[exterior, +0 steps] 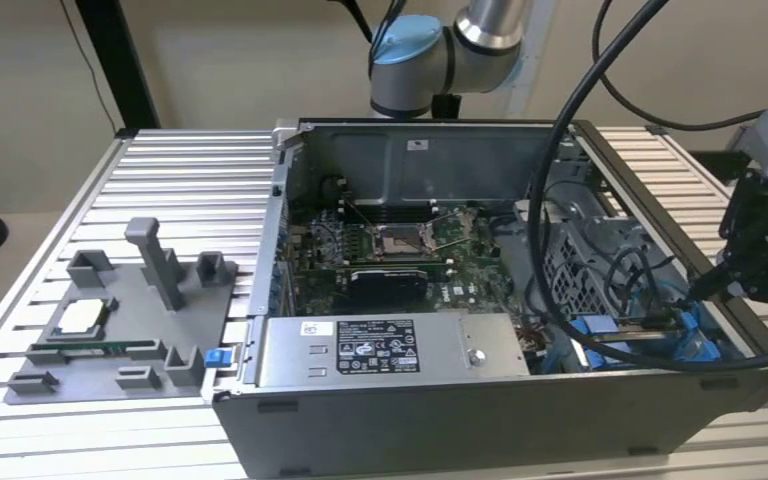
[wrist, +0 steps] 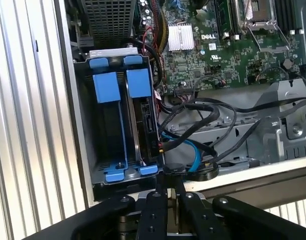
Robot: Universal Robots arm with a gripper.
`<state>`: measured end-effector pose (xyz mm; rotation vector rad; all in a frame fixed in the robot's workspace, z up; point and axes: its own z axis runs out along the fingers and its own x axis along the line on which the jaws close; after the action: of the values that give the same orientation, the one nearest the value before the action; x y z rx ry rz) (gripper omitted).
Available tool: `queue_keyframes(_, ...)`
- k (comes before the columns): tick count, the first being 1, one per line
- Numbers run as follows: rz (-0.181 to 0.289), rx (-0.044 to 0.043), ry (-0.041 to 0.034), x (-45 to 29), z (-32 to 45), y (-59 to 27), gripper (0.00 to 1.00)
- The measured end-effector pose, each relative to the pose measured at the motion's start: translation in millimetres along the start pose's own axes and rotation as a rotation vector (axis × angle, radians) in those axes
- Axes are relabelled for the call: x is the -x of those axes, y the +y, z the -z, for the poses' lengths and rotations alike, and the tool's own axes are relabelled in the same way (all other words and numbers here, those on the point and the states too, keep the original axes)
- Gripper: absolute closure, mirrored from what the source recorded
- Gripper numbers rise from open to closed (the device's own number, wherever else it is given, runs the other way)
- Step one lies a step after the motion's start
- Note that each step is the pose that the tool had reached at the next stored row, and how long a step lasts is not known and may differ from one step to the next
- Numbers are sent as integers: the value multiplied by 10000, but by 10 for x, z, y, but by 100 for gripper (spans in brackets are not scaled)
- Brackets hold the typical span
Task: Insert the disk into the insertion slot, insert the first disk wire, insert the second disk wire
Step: 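Insert the second disk wire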
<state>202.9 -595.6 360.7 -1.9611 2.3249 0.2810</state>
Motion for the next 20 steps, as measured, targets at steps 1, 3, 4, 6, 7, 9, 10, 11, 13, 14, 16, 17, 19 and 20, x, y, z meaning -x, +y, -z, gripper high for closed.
queue_keyframes(1, -1, 0, -2, 6, 37, 7, 100)
queue_keyframes(3, -1, 0, -1, 19, 121, 33, 100)
queue_keyframes(4, 1, -2, -1, 21, 150, 58, 100)
queue_keyframes(6, 5, -21, -7, 12, 172, 141, 100)
queue_keyframes(7, 6, -30, -6, 6, 180, 183, 100)
queue_keyframes(9, 10, -47, -8, -7, 190, 278, 100)
queue_keyframes(10, 10, -54, -10, -14, 193, 323, 100)
queue_keyframes(11, 13, -61, -11, -22, 195, 369, 100)
queue_keyframes(13, 15, -75, -15, -36, 193, 456, 100)
queue_keyframes(14, 16, -82, -15, -44, 192, 501, 100)
queue_keyframes(16, 20, -95, -16, -60, 188, 592, 100)
queue_keyframes(17, 21, -101, -17, -68, 185, 637, 100)
queue_keyframes(19, 32, -157, -26, -82, 180, 713, 100)
queue_keyframes(20, 51, -240, -40, -87, 175, 738, 100)
